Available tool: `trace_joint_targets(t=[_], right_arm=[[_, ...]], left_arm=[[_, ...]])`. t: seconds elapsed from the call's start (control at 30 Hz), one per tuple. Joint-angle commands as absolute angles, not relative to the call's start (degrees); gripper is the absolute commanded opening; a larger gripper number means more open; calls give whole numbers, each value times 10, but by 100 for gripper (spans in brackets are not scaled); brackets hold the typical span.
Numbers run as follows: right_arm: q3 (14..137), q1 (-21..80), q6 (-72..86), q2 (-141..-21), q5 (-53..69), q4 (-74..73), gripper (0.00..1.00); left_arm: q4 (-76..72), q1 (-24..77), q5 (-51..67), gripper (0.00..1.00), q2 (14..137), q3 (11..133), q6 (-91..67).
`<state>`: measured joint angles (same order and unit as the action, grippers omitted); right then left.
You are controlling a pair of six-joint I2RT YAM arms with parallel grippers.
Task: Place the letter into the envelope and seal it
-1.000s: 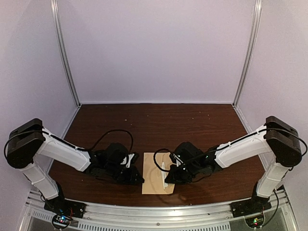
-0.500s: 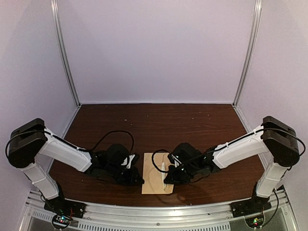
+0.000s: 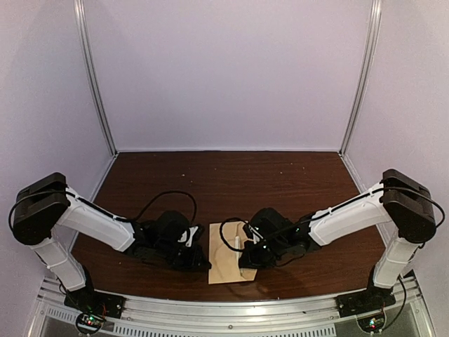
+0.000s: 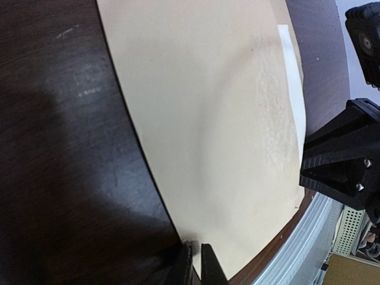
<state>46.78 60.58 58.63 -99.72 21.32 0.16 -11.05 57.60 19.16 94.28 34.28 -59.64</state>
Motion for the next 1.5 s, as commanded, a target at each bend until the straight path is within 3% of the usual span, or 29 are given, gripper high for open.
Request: trace_joint_targets(t=[0.0, 0.23, 0.43, 0.87, 1.47], right_arm=[[490, 618, 577, -966, 196, -22, 14], [527, 616, 546, -873, 139, -134, 34], [520, 590, 534, -817, 96, -188, 42], [411, 528, 542, -810, 110, -122, 39], [500, 540, 499, -961, 204, -49, 26]], left_arm=[[-122, 588, 174, 9, 928, 352, -598], [-63, 587, 131, 23, 862, 372, -588], [-34, 578, 118, 30, 849, 397, -568], [-61, 528, 133, 30, 902, 383, -546], [-70, 545, 168, 21, 993, 421, -519]])
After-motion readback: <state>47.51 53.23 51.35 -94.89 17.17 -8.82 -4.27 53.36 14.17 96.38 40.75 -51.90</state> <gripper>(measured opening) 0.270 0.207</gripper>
